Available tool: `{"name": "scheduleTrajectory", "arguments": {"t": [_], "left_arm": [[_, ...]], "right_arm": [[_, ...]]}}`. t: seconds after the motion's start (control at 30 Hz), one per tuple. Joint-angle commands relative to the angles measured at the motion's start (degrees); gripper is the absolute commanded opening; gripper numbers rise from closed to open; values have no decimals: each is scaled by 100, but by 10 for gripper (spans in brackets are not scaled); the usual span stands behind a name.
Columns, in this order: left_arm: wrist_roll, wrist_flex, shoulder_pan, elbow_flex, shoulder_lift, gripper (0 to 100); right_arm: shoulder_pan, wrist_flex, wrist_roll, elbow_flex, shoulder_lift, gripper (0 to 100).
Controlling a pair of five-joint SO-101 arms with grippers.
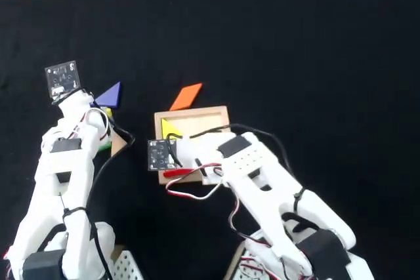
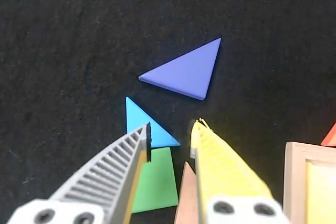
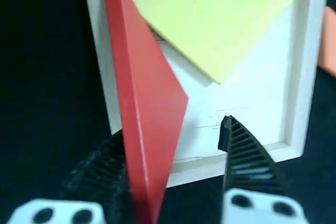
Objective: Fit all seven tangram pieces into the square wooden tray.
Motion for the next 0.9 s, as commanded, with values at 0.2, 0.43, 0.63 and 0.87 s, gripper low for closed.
{"name": "scheduleTrajectory", "arguments": {"t": [0.2, 0.43, 0.63, 0.87], "left_arm": [[-26, -97, -66, 4, -105, 145], [-26, -97, -40, 4, -105, 145], [-26, -97, -66, 4, -105, 145], [-26, -97, -66, 4, -105, 145]], "right_arm": [[695, 299, 299, -462, -22, 233], [1266, 519, 431, -690, -22, 233], [1222, 1073, 448, -875, -110, 233], [1512, 325, 404, -1253, -673, 32]]}}
